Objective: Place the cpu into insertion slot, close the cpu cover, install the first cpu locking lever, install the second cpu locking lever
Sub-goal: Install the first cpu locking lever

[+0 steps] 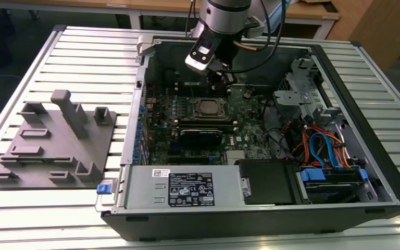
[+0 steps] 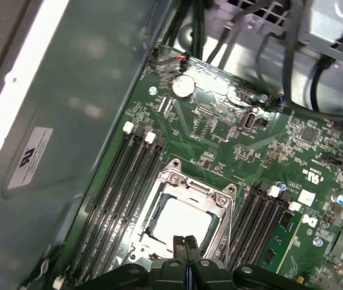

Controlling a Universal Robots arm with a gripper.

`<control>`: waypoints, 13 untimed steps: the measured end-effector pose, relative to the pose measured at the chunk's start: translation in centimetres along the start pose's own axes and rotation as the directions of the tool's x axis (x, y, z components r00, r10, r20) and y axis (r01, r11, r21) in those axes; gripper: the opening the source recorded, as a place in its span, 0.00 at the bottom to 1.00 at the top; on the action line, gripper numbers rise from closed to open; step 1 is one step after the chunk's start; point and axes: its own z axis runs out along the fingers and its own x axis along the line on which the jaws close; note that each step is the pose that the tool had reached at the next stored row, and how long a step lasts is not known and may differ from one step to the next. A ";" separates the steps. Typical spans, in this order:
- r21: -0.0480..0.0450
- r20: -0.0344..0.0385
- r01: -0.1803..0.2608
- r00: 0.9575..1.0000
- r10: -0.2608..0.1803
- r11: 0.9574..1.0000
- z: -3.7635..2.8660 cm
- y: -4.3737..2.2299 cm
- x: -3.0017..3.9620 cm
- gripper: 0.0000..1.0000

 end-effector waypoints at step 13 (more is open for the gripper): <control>0.003 0.000 0.177 0.984 -0.177 0.984 0.00 0.00 0.00 0.10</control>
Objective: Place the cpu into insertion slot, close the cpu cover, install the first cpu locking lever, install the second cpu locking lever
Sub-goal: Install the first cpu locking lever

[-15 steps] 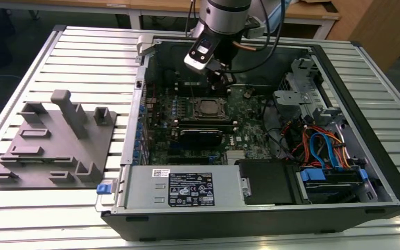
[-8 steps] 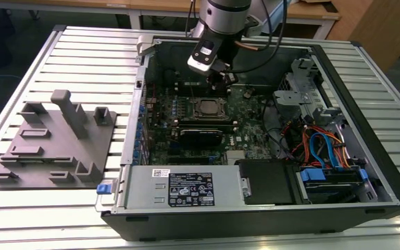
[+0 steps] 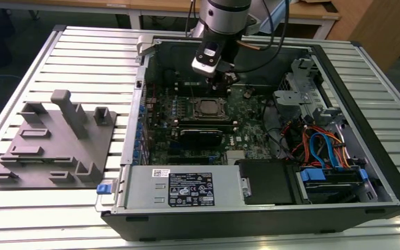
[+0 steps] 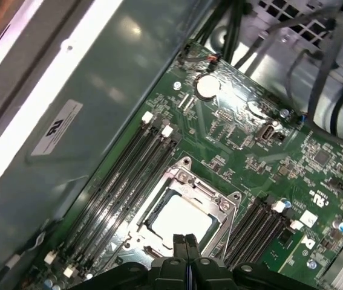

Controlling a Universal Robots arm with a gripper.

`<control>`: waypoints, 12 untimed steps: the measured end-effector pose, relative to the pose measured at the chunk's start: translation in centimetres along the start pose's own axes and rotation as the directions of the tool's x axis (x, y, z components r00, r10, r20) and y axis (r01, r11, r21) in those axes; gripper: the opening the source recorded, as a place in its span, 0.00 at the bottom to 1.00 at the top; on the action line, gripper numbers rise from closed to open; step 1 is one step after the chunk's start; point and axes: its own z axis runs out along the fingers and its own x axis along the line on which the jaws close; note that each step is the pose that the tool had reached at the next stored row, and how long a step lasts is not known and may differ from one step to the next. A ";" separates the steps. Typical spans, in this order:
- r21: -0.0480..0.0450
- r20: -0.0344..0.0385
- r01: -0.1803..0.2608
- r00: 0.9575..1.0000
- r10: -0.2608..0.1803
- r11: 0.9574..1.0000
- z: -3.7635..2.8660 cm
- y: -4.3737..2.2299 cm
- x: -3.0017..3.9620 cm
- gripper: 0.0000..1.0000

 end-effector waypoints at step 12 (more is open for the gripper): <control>0.000 0.000 0.031 1.000 -0.031 1.000 0.00 0.00 0.00 0.10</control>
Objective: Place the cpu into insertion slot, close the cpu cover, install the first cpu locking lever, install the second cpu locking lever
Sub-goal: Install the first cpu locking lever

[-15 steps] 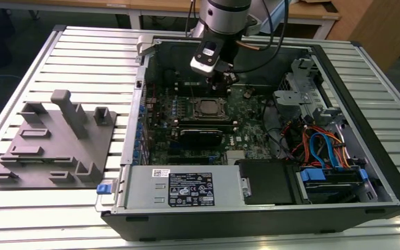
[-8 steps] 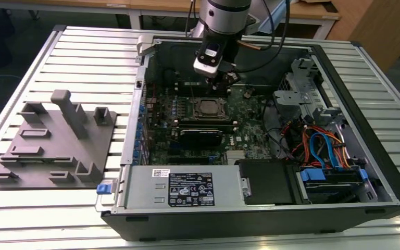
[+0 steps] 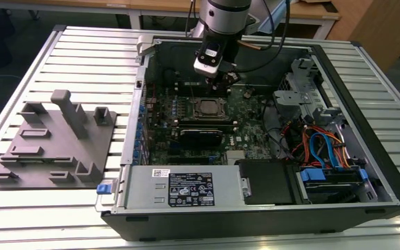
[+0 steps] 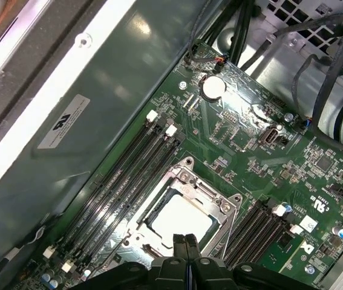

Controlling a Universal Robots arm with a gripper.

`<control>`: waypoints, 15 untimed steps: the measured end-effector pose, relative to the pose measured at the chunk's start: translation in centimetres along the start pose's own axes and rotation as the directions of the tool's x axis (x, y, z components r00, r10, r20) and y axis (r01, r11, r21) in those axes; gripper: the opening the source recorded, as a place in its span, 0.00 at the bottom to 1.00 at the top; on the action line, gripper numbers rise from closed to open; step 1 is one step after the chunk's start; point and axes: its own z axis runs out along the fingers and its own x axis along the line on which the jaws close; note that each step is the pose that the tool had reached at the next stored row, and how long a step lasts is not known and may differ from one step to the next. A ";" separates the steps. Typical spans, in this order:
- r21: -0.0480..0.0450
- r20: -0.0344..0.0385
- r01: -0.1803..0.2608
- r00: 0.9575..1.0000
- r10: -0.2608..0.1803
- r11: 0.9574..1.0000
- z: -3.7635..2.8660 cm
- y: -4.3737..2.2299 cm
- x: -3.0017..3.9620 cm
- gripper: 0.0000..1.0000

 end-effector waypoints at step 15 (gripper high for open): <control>0.001 0.000 0.099 0.995 -0.099 0.995 0.00 0.00 0.00 0.10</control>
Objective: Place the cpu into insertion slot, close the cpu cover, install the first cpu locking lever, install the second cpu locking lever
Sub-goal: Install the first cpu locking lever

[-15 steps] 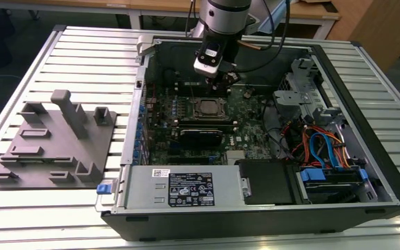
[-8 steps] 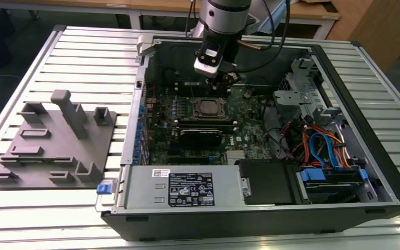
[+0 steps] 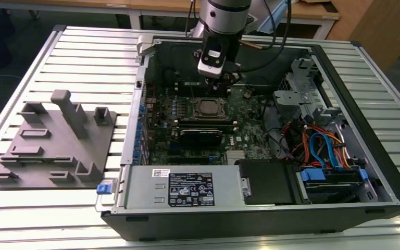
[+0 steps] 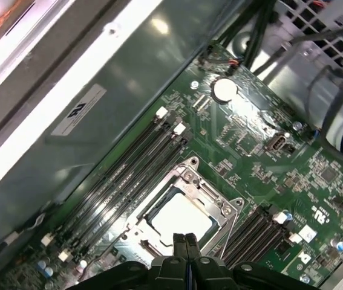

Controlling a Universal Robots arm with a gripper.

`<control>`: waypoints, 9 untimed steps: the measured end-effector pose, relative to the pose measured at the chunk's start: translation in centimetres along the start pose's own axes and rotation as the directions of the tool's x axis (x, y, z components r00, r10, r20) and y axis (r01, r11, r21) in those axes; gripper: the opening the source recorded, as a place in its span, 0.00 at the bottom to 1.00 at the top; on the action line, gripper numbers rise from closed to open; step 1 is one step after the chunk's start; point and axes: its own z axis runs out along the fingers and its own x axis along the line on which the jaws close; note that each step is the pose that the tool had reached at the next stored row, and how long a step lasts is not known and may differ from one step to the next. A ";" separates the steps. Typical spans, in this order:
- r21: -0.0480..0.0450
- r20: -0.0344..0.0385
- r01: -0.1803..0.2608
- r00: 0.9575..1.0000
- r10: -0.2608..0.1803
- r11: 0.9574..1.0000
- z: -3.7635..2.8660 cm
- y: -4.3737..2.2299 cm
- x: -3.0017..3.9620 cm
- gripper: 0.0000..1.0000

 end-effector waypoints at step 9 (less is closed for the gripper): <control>0.001 0.000 0.073 0.997 -0.073 0.997 0.00 0.00 0.00 0.10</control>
